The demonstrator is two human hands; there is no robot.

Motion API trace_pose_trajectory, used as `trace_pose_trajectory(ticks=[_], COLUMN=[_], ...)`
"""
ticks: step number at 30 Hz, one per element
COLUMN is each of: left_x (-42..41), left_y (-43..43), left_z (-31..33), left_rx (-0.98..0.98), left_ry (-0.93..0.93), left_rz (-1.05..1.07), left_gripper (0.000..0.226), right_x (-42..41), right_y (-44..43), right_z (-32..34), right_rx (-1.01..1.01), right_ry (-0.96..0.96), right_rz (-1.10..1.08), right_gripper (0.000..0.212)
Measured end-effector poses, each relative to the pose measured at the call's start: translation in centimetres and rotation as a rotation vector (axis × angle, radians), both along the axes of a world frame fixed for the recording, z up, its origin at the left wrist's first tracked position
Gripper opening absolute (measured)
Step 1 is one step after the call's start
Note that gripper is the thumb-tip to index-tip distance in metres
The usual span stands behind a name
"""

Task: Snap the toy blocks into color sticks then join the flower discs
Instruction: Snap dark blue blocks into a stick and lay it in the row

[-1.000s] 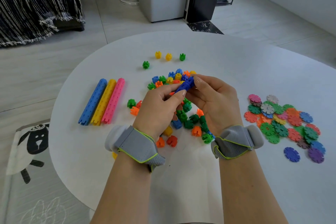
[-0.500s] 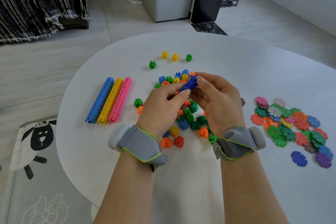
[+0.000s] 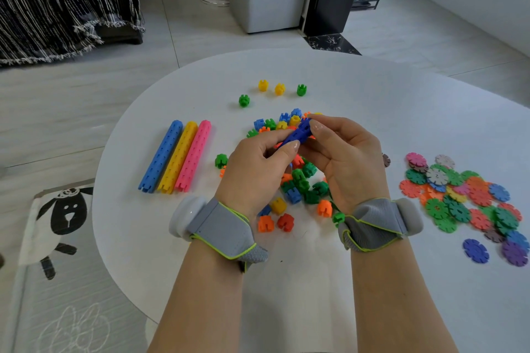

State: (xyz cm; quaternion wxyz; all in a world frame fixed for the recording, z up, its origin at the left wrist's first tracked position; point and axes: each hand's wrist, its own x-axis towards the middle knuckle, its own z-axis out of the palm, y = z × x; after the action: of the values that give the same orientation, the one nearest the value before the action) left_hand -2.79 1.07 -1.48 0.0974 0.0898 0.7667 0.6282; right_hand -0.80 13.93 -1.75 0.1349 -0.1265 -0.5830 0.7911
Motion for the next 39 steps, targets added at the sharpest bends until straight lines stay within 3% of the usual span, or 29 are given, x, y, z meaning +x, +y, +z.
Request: trace_pose_trajectory(ticks=[28,32,35,39], left_x=[0.0,-0.1,-0.2,-0.4], left_y=[0.3,0.1,0.1,-0.2], left_z=[0.1,0.2,0.4,0.5], left_rx=[-0.332,-0.35,-0.354,-0.355], left_ry=[0.204,0.217,0.204,0.184], left_rz=[0.013,0.047,0.084,0.141], left_gripper=[0.025,0.023,0.024,0.028], right_x=[0.0,-0.1,-0.5,-2.0], right_y=[-0.2,-0.7,-0.9,0.2], right_z=[0.1,0.4,0.5,-0.8], right_rx=[-0.002,0.047,0.168,0.652], right_ry=[-0.023,-0.042,-0.082,-0.175], right_rz=[0.001,0.014,-0.035,-0.22], right_gripper=[0.011,0.022,0.017,0.019])
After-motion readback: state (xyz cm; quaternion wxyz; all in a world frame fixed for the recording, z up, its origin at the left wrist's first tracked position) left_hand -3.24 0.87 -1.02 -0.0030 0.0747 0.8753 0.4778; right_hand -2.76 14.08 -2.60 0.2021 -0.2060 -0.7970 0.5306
